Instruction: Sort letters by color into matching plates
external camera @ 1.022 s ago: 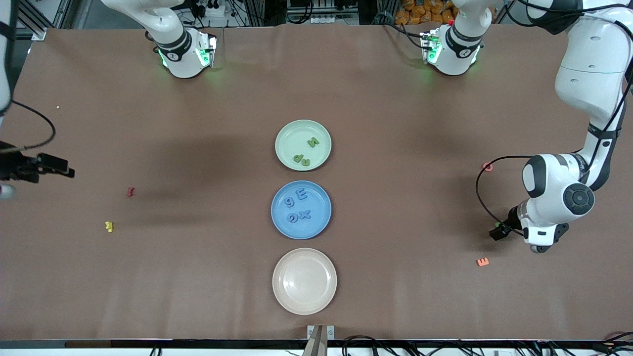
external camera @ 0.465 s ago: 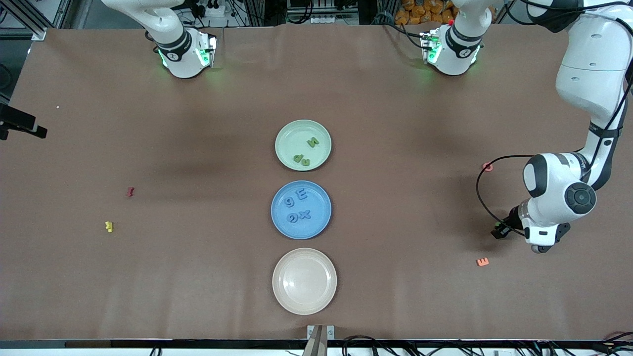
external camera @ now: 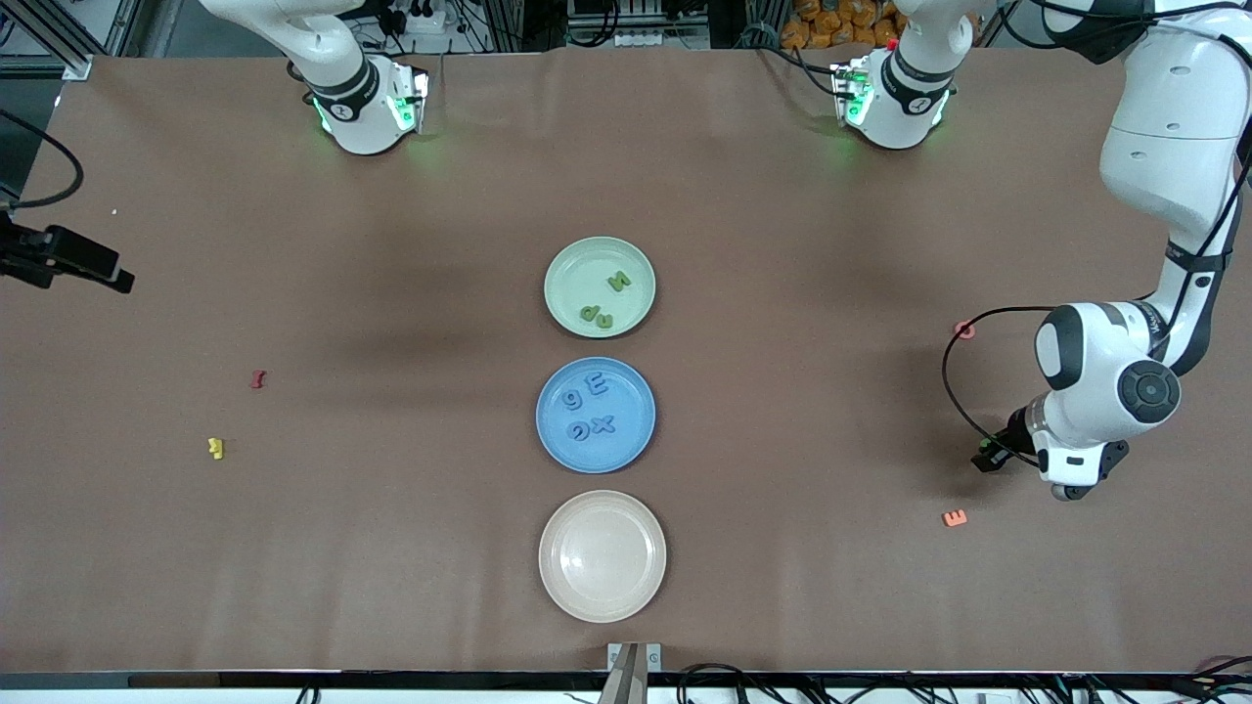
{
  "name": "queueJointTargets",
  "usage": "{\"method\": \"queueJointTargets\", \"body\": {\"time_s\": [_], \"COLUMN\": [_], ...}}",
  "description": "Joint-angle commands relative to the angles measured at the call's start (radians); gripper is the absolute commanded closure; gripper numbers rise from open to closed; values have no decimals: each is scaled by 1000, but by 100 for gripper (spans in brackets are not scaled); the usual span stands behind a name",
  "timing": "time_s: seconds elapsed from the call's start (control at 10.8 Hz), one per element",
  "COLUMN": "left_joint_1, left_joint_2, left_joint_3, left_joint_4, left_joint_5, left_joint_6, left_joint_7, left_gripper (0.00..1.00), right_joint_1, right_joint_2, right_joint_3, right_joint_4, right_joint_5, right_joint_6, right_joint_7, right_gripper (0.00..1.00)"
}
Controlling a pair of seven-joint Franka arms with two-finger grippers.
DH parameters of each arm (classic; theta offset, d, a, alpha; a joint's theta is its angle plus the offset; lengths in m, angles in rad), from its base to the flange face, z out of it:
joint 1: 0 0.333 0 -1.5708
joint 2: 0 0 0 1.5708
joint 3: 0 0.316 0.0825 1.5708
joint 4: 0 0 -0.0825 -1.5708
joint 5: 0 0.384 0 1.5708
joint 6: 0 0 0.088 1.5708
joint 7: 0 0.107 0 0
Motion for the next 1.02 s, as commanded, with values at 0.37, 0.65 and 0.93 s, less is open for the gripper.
{"method": "queueJointTargets", "body": {"time_s": [0.37, 0.65, 0.93], "left_joint_1": [-3, -3, -12], "left_joint_2": [-48, -62, -71], "left_joint_3": [-22, -56, -125], "left_joint_4": [-16, -16, -17], "left_joint_5": [-28, -29, -29], "left_joint_6": [-1, -12, -12], "left_joint_7": [18, -19, -135], "left_gripper": [100, 100, 100], "right_joint_1": [11, 8, -22], "right_joint_2": [-11, -9, -9], "right_joint_3": [14, 15, 48], "right_joint_4": [-16, -14, -8], "right_joint_5": [-32, -31, -31], "right_joint_6": [26, 26, 25], "right_joint_7": [38, 36, 36], "right_gripper": [0, 0, 0]}}
